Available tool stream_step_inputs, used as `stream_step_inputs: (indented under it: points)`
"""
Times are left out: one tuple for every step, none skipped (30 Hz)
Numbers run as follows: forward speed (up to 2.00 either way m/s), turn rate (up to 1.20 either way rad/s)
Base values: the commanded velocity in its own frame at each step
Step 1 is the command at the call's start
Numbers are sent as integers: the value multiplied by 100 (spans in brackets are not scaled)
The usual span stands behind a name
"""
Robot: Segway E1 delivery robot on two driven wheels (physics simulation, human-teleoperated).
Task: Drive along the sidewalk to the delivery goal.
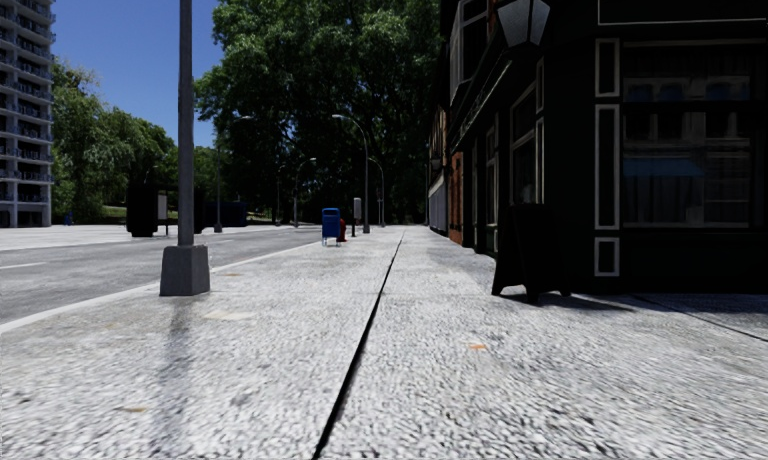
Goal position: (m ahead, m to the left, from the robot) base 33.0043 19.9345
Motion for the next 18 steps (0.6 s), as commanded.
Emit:
stream_step_inputs:
  points:
    - [134, 0]
    - [134, 0]
    - [134, 0]
    - [134, 0]
    - [134, 0]
    - [134, 0]
    - [134, 0]
    - [134, 0]
    - [134, 0]
    - [134, 0]
    - [134, 0]
    - [134, 0]
    - [134, 0]
    - [134, 0]
    - [134, 0]
    - [134, 0]
    - [134, 0]
    - [134, 0]
